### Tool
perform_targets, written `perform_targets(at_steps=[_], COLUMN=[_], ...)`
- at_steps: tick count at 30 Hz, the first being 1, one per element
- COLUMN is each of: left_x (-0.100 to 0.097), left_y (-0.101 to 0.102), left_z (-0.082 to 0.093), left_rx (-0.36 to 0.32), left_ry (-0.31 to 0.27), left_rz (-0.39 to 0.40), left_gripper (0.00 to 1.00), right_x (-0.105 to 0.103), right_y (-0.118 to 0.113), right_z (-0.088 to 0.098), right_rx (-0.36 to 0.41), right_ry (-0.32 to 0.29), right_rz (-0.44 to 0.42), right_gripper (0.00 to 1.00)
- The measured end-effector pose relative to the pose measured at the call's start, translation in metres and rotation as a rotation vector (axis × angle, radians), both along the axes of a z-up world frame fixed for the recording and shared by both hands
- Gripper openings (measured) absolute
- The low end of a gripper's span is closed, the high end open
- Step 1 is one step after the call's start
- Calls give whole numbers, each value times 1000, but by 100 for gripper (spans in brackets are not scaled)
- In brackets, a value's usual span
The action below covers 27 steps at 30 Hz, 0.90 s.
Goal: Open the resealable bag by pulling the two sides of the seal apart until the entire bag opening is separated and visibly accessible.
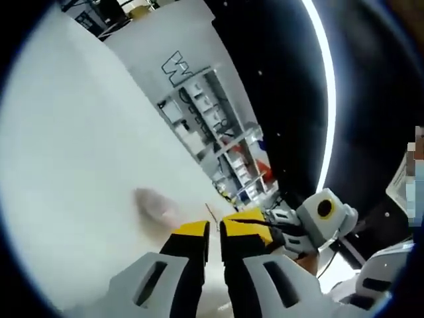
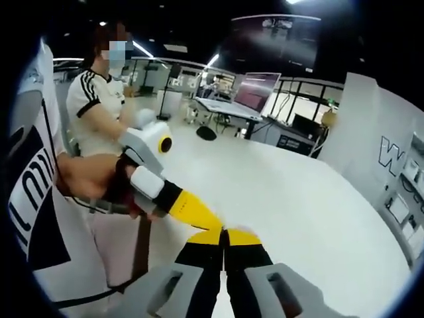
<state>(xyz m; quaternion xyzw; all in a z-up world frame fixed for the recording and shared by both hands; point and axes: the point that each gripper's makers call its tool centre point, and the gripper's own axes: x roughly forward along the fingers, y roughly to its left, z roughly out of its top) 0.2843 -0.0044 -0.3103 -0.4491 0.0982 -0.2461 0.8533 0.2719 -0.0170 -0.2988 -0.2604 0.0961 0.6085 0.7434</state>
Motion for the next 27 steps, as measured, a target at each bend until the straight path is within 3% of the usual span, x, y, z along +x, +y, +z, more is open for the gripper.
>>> perform_targets(at_steps=[3, 10, 19, 27], left_x=[0, -1, -4, -5], left_y=[-4, -3, -4, -4], left_z=[2, 1, 4, 1], left_rx=[7, 47, 94, 111], left_ry=[-3, -5, -57, -58], left_rz=[-15, -13, -8, -11], left_gripper=[2, 1, 1, 1], right_x=[-1, 1, -1, -3], right_y=[0, 0, -2, -3], right_z=[-1, -1, -2, -8], right_rx=[-8, 0, 17, -7], right_ry=[-7, -2, 48, 92], right_rz=[2, -3, 8, 50], right_gripper=[0, 0, 0, 0])
